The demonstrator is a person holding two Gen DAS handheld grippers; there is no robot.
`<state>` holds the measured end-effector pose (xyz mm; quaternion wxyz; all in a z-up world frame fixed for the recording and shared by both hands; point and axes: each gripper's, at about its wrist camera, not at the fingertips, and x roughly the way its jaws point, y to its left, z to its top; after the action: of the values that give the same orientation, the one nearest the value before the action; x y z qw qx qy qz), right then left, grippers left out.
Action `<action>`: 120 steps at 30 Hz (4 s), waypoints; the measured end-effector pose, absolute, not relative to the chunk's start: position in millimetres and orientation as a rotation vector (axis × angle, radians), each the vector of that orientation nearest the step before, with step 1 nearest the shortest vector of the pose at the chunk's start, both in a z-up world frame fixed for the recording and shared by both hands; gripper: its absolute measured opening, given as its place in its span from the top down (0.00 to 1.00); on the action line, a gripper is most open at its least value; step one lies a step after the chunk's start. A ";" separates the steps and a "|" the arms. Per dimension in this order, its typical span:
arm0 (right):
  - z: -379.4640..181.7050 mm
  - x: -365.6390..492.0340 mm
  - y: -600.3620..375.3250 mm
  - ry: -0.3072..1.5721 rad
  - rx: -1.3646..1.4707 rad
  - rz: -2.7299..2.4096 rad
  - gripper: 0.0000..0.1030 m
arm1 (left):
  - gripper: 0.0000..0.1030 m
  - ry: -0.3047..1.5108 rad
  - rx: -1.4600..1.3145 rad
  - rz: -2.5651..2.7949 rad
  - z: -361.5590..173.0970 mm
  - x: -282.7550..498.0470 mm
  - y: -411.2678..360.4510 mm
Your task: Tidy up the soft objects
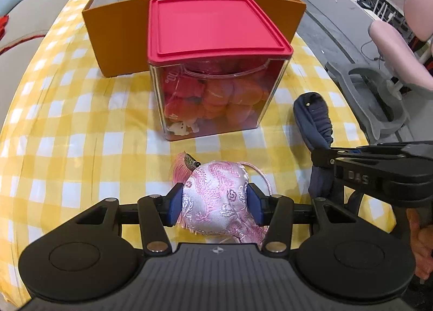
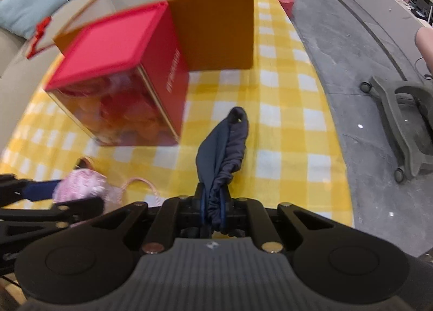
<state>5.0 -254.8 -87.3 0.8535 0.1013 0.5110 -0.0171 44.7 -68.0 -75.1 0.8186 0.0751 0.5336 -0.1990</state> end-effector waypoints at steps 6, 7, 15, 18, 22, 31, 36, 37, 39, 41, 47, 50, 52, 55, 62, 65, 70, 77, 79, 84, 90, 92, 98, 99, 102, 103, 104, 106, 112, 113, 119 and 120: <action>-61.5 6.4 -263.4 1.009 0.299 0.013 0.92 | 0.45 1.118 0.084 -0.406 -62.5 50.3 -57.6; -55.6 5.4 -266.1 0.994 0.345 0.039 0.92 | 0.45 1.107 0.072 -0.404 -57.7 50.9 -55.5; 3.5 -1.5 -266.8 0.853 0.341 0.079 0.92 | 0.45 0.967 -0.093 -0.501 5.8 45.7 -38.9; 23.3 4.2 -268.2 0.803 0.332 0.101 0.92 | 0.45 0.902 -0.144 -0.508 34.4 46.7 -30.7; 51.8 22.1 -271.2 0.749 0.292 0.121 0.92 | 0.45 0.870 -0.156 -0.490 57.5 59.9 -25.6; 101.8 100.5 -270.8 0.627 0.069 0.129 0.92 | 0.45 0.804 -0.057 -0.477 100.2 122.3 -38.8; 98.1 160.5 -281.1 0.590 0.110 0.123 0.90 | 0.45 0.758 -0.016 -0.503 111.6 164.3 -54.9; 91.7 174.2 -284.8 0.601 0.127 0.127 0.90 | 0.45 0.750 -0.021 -0.497 111.2 176.7 -59.7; 75.0 197.2 -294.8 0.622 0.137 0.118 0.90 | 0.45 0.748 -0.044 -0.481 106.7 195.2 -65.6; 59.1 216.1 -302.8 0.624 0.139 0.136 0.90 | 0.45 0.777 -0.064 -0.468 95.4 218.1 -71.5; -3.9 271.5 -300.8 0.740 0.098 0.153 0.90 | 0.45 0.828 -0.081 -0.496 37.3 268.2 -88.4; -30.1 286.6 -298.3 0.791 0.029 0.103 0.88 | 0.45 0.899 -0.038 -0.446 2.7 284.5 -106.1; -40.3 293.6 -298.4 0.802 -0.002 0.075 0.82 | 0.45 0.930 -0.001 -0.442 -19.6 291.0 -117.9; -51.8 296.8 -308.2 0.789 0.016 0.052 0.82 | 0.45 0.982 0.033 -0.449 -36.9 293.1 -128.6; -58.7 302.2 -319.9 0.782 0.061 0.026 0.81 | 0.41 1.011 0.047 -0.495 -53.3 288.0 -135.1; -56.6 299.0 -317.0 0.791 0.075 0.028 0.75 | 0.26 1.012 0.044 -0.508 -54.5 284.2 -133.5; -52.9 294.5 -305.1 0.774 0.018 0.003 0.60 | 0.16 0.986 0.079 -0.475 -52.3 286.6 -139.6; -44.7 285.4 -302.7 0.753 0.022 0.035 0.31 | 0.07 0.945 0.068 -0.449 -44.0 283.0 -132.7; -39.1 282.2 -297.9 0.740 0.021 0.053 0.14 | 0.05 0.943 0.092 -0.451 -40.9 281.5 -132.0; -20.5 275.3 -287.8 0.695 -0.038 -0.022 0.03 | 0.05 0.934 0.076 -0.462 -33.0 274.8 -129.6; 3.9 265.8 -286.6 0.686 -0.051 -0.048 0.03 | 0.04 0.869 0.086 -0.406 -9.5 263.9 -127.0; 11.4 262.4 -286.6 0.692 -0.054 -0.083 0.03 | 0.04 0.824 0.118 -0.402 0.3 256.9 -127.0; 37.1 239.1 -285.2 0.653 -0.050 -0.188 0.03 | 0.13 0.770 0.100 -0.241 11.5 239.8 -121.0; 42.7 232.4 -284.0 0.646 -0.055 -0.203 0.03 | 0.15 0.774 0.062 -0.237 14.3 237.5 -116.9; 60.6 207.8 -286.3 0.636 -0.011 -0.229 0.03 | 0.16 0.749 0.027 -0.290 27.7 227.4 -108.1; 67.2 198.1 -289.2 0.629 0.020 -0.236 0.03 | 0.16 0.726 0.039 -0.309 35.1 221.2 -107.4; 74.0 187.0 -291.9 0.616 0.057 -0.237 0.03 | 0.15 0.701 0.067 -0.317 42.7 214.0 -109.1; 87.6 165.0 -295.3 0.588 0.111 -0.230 0.03 | 0.12 0.614 0.131 -0.312 61.0 190.8 -112.2; 128.2 97.7 -294.0 0.529 0.159 -0.209 0.03 | 0.09 0.419 0.162 -0.268 105.9 121.3 -105.2; 135.6 84.0 -291.6 0.509 0.138 -0.196 0.03 | 0.09 0.420 0.145 -0.274 111.5 112.8 -101.6; 150.6 20.4 -280.3 0.441 0.105 -0.178 0.03 | 0.09 0.413 0.136 -0.262 134.4 68.5 -79.5; 147.2 11.8 -276.9 0.436 0.096 -0.184 0.03 | 0.09 0.403 0.134 -0.251 135.0 61.6 -75.6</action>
<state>11.8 -276.9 147.2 0.9710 0.0474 0.2158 -0.0910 61.6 -75.6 135.0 0.9698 0.0661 0.1994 -0.1243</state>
